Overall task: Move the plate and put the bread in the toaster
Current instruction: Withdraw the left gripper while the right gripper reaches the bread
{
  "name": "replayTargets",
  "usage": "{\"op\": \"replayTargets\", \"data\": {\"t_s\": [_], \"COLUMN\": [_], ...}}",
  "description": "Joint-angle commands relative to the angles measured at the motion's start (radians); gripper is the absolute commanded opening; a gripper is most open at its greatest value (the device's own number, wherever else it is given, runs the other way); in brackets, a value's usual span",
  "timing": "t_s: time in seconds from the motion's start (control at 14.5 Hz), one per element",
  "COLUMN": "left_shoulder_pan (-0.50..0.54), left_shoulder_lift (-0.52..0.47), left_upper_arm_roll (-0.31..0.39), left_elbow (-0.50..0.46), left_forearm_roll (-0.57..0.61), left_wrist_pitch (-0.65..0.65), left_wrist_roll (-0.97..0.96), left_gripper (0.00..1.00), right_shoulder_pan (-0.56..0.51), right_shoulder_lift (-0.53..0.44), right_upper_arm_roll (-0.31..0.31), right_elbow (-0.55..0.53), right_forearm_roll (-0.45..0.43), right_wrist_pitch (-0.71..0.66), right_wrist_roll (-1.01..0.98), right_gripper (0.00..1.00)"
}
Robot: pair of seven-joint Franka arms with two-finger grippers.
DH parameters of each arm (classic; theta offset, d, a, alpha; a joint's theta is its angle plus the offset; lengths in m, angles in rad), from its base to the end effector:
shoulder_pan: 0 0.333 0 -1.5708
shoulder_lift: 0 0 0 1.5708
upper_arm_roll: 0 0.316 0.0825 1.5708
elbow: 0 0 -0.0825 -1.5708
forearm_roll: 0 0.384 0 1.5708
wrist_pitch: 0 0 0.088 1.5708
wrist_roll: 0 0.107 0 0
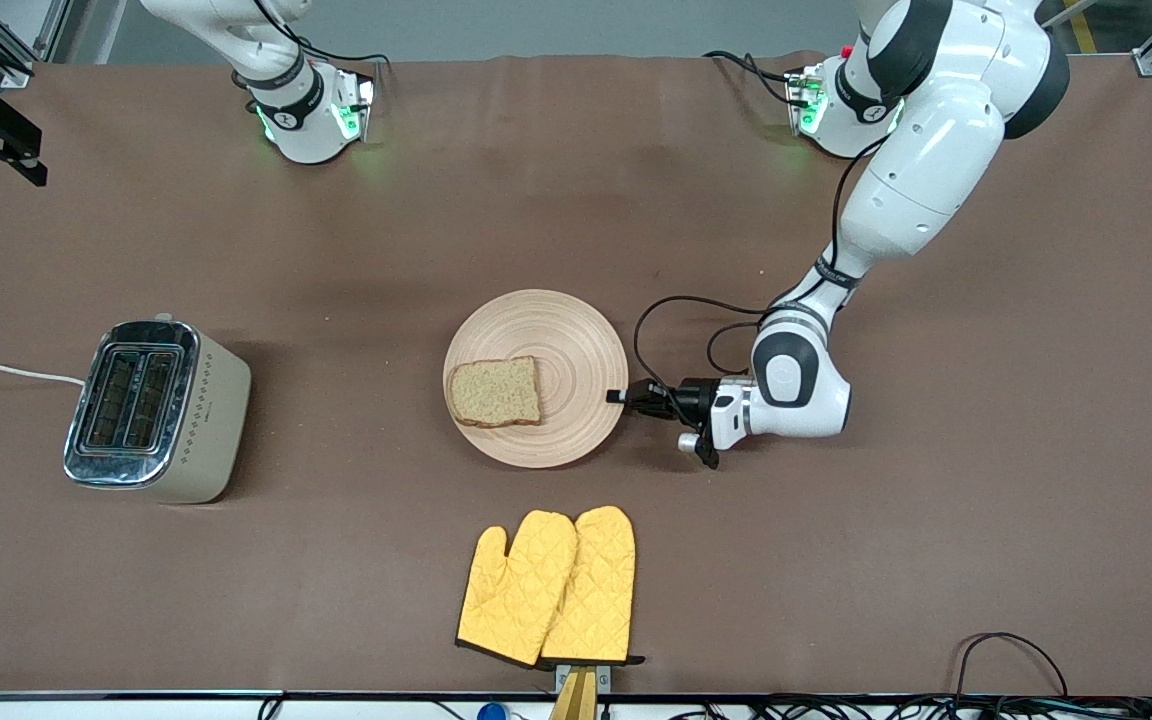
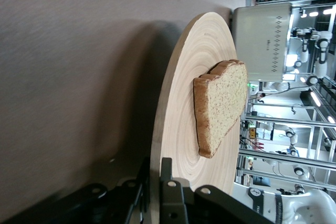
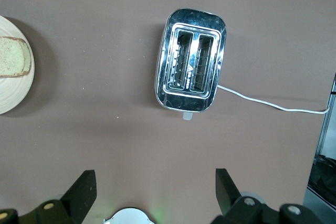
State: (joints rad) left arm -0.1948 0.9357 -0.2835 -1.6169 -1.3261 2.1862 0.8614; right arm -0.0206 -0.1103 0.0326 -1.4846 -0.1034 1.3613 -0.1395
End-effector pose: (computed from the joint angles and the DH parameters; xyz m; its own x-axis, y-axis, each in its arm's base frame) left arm 0.5808 -0.3212 0.0919 0.9838 -0.1793 -0.0052 -0.0659 -0.3878 0.9194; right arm 0.4943 -0.0055 0.7046 0.9913 0.1287 -0.0263 0.1307 -0.9861 0.1021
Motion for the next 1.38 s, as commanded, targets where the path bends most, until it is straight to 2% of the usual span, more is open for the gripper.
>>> {"op": "replayTargets", "data": {"t_s": [0.0,0.07,0.21,0.28,0.34,0.48,0.62,0.76,0.83,0.96,1.1,1.17,1.31], "left_shoulder_pan": [0.003,0.009,0.023,0.032,0.041,0.089,0.167,0.228,0.257,0.288,0.296,0.298,0.295], "left_shoulder_lift": [-0.044,-0.046,-0.067,-0.113,-0.164,-0.233,-0.28,-0.325,-0.334,-0.374,-0.431,-0.467,-0.535], "left_upper_arm_roll": [-0.002,0.0,0.007,0.02,0.05,0.067,0.064,0.066,0.066,0.07,0.07,0.069,0.067], "left_elbow": [-0.038,-0.037,-0.038,-0.052,-0.058,-0.038,-0.012,0.006,0.023,0.031,0.035,0.044,0.055], "left_forearm_roll": [-0.028,-0.028,-0.025,-0.019,0.034,0.21,0.322,0.364,0.379,0.41,0.572,0.691,0.836], "left_wrist_pitch": [0.014,0.017,0.017,0.017,0.017,0.01,0.004,-0.025,-0.054,-0.097,-0.097,-0.097,-0.1], "left_wrist_roll": [-0.007,-0.022,-0.079,-0.132,-0.222,-0.443,-0.566,-0.616,-0.642,-0.755,-0.904,-0.977,-1.118], "left_gripper": [0.41,0.99,1.0,1.0,1.0,1.0,1.0,1.0,1.0,1.0,1.0,1.0,1.0], "right_shoulder_pan": [0.004,0.002,0.001,0.001,-0.001,-0.005,-0.007,0.002,0.019,0.097,0.172,0.212,0.273], "right_shoulder_lift": [-0.005,-0.005,-0.003,-0.003,-0.002,0.001,0.004,0.023,0.05,0.16,0.257,0.295,0.378], "right_upper_arm_roll": [-0.002,-0.002,-0.002,-0.002,-0.005,-0.007,-0.005,-0.005,0.0,0.0,0.0,0.0,0.0], "right_elbow": [0.001,0.001,0.0,-0.005,-0.011,-0.031,-0.135,-0.274,-0.317,-0.327,-0.326,-0.322,-0.322], "right_forearm_roll": [-0.009,-0.009,-0.007,-0.001,0.014,0.037,0.098,0.218,0.24,0.244,0.244,0.244,0.244], "right_wrist_pitch": [0.004,0.005,0.01,0.012,0.012,0.025,0.126,0.288,0.362,0.473,0.594,0.639,0.731], "right_wrist_roll": [0.017,0.017,0.018,0.018,0.018,0.021,0.043,0.058,0.087,0.138,0.236,0.282,0.354], "right_gripper": [1.0,1.0,1.0,1.0,1.0,1.0,1.0,1.0,1.0,1.0,1.0,1.0,1.0]}}
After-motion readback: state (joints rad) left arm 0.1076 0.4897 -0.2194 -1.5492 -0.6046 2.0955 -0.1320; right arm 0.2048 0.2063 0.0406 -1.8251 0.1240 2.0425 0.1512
